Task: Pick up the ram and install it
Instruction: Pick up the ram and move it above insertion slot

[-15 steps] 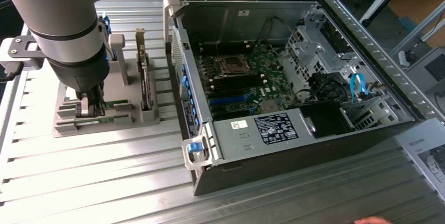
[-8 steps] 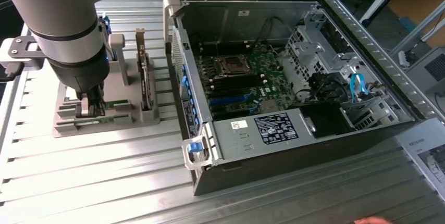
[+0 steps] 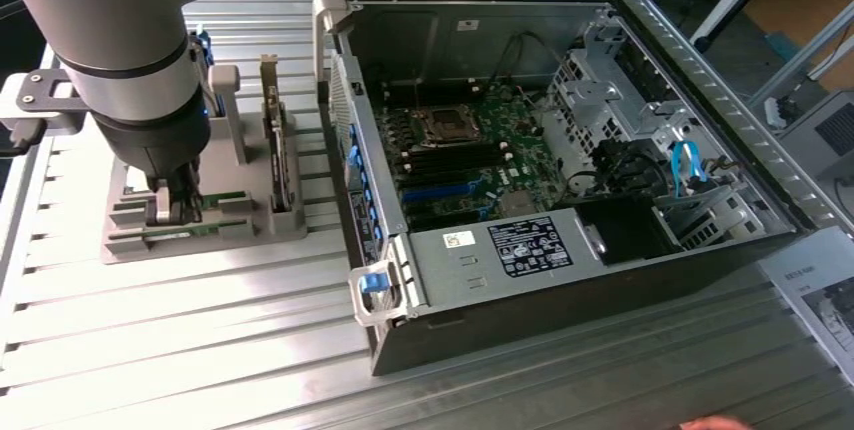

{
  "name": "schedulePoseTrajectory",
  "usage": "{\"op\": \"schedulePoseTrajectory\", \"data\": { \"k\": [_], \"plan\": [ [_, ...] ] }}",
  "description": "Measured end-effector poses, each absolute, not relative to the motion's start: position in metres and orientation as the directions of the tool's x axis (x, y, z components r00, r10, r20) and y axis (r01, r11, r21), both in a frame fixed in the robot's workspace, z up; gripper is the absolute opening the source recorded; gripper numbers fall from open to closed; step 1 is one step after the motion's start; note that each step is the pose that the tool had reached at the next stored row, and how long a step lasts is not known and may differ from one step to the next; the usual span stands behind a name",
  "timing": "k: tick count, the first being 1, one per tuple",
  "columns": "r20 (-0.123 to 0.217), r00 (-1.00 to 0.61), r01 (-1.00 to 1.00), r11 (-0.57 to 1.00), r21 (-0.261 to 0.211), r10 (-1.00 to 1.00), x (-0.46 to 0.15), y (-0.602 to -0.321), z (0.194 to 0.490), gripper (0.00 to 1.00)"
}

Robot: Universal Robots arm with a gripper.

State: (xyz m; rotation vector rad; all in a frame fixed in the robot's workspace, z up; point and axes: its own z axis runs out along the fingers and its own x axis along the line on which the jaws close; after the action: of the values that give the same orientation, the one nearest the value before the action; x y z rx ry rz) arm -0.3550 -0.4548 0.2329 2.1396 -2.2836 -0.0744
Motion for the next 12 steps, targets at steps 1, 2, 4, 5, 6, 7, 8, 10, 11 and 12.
{"op": "schedulePoseTrajectory", "data": {
  "k": [1,2,4,5,6,7,8,10,11,12],
  "plan": [
    [-0.024,-0.066,-0.997,0.065,0.042,-0.998,-0.355,-0.4548,0.2329,0.24],
    [-0.024,-0.066,-0.997,0.065,0.042,-0.998,-0.355,-0.4545,0.2328,0.24],
    [-0.024,-0.066,-0.997,0.065,0.042,-0.998,-0.355,-0.4533,0.2328,0.24],
    [-0.024,-0.066,-0.997,0.065,0.042,-0.998,-0.355,-0.4528,0.2328,0.24],
    [-0.024,-0.066,-0.997,0.065,0.042,-0.998,-0.355,-0.4526,0.2328,0.24],
    [-0.024,-0.066,-0.997,0.064,0.042,-0.998,-0.355,-0.4527,0.2328,0.24],
    [-0.024,-0.066,-0.997,0.064,0.042,-0.998,-0.355,-0.4526,0.2328,0.24],
    [-0.024,-0.066,-0.997,0.065,0.042,-0.998,-0.355,-0.4526,0.2328,0.24],
    [-0.024,-0.066,-0.997,0.065,0.043,-0.998,-0.355,-0.4526,0.2327,0.24],
    [-0.024,-0.066,-0.997,0.065,0.043,-0.998,-0.355,-0.4526,0.2325,0.24]
  ]
}}
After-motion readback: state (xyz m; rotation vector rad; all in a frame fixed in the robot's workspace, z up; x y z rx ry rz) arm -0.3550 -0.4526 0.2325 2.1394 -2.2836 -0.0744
